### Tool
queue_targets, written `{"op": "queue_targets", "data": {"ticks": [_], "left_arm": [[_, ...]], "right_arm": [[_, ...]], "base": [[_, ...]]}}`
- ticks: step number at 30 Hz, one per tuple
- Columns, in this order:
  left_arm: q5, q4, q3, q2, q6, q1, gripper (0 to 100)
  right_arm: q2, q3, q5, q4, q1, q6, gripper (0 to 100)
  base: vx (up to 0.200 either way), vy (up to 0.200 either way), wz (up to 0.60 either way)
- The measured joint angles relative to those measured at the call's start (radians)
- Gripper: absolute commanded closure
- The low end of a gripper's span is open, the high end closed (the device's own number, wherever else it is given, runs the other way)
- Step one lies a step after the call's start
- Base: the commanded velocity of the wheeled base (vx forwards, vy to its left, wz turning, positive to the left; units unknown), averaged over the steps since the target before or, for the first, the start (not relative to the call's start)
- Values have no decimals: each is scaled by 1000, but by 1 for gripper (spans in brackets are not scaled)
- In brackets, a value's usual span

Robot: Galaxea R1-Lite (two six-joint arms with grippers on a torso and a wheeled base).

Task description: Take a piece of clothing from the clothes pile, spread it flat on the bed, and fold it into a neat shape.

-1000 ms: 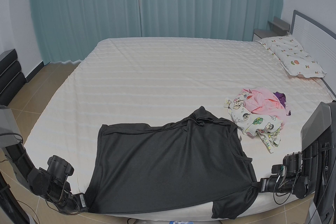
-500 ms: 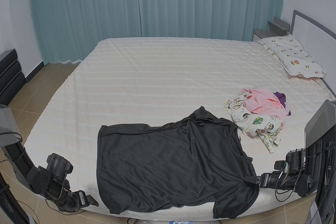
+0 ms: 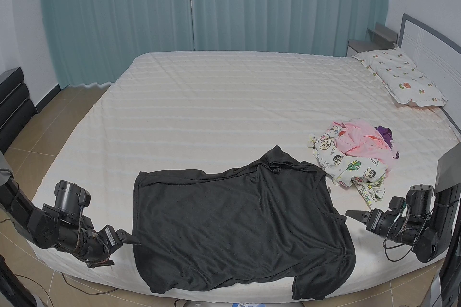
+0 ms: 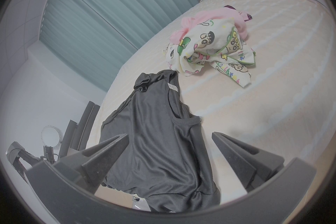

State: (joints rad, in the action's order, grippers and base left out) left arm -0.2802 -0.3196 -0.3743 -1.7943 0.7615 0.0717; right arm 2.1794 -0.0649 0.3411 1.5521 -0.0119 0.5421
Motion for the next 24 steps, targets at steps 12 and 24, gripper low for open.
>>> {"op": "queue_targets", "data": {"ticks": [12,24], "left_arm": [[-13,1,19,0,-1,-4,0],[-10,-1,11,-20,9,-4,0]], "right_arm": [[-4,1,-1,1,-10,1,0],[-3,5,0,0,-18,1,0]], "base": [[-33,0,0],[-67,0,0]]}}
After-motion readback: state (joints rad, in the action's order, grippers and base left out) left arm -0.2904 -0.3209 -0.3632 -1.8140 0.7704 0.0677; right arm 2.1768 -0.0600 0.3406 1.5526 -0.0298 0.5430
